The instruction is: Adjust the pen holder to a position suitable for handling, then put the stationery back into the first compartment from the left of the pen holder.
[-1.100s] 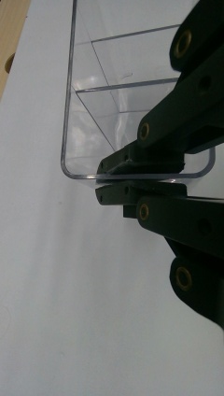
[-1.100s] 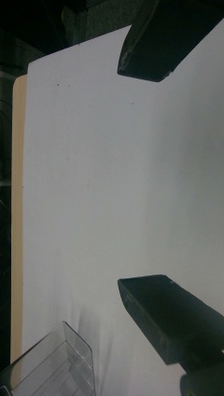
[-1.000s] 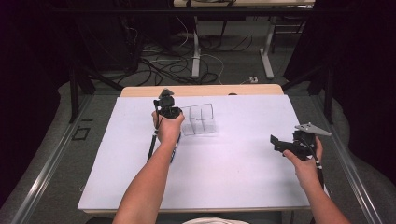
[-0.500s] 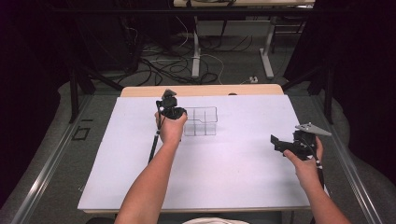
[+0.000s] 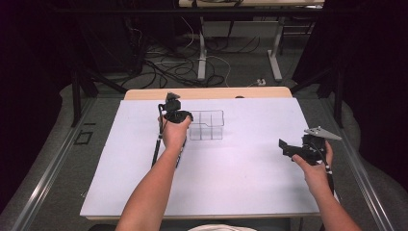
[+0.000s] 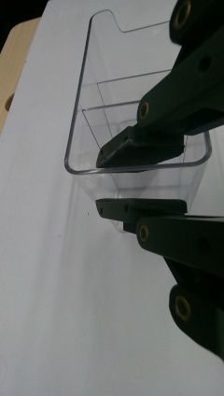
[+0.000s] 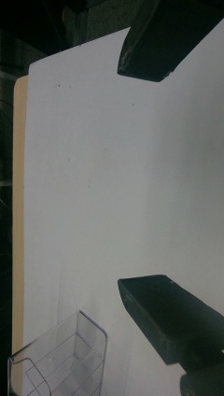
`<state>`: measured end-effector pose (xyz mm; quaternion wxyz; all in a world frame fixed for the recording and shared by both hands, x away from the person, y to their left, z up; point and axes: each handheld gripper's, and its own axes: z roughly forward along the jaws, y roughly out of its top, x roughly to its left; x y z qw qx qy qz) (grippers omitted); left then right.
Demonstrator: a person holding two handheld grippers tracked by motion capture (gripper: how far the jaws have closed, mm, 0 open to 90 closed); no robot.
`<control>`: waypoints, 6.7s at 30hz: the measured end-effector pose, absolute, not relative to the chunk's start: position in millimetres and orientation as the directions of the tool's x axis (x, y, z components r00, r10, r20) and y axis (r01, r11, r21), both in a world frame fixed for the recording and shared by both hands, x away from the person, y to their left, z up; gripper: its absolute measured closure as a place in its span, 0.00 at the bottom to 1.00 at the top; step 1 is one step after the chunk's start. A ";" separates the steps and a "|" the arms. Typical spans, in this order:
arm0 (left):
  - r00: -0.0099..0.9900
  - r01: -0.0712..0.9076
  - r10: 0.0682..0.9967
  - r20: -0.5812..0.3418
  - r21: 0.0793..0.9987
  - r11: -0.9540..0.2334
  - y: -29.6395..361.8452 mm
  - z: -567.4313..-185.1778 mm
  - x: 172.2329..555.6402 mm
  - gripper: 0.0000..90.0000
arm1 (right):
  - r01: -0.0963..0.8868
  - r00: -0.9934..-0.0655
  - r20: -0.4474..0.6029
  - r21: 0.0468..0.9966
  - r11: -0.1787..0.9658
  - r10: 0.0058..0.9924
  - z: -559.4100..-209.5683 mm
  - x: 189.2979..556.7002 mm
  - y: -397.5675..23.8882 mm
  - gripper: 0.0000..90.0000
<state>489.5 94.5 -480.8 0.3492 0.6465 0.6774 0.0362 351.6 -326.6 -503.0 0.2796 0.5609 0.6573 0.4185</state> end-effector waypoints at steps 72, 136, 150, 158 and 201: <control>0.375 0.630 0.896 -0.240 0.775 -0.055 158.6 -448.1 433.9 0.15 | 0.494 -0.221 0.101 0.869 0.022 0.970 -500.7 349.9 -321.6 0.00; 0.341 0.805 0.905 -0.254 0.575 -0.142 151.7 -514.3 441.1 0.41 | 0.483 -0.246 0.092 0.875 0.039 0.965 -500.8 350.8 -322.6 0.00; 0.309 0.858 0.896 -0.318 0.501 -0.117 144.9 -525.8 448.8 0.47 | 0.493 -0.243 0.098 0.869 0.036 0.965 -502.4 351.2 -320.6 0.00; 0.291 0.881 0.899 -0.328 0.458 -0.118 142.1 -529.8 450.3 0.56 | 0.491 -0.247 0.097 0.870 0.038 0.964 -502.2 351.1 -320.7 0.00; 0.298 0.904 0.902 -0.312 0.397 -0.161 127.7 -537.8 450.3 0.82 | 0.493 -0.247 0.094 0.869 0.041 0.964 -502.5 351.1 -321.0 0.00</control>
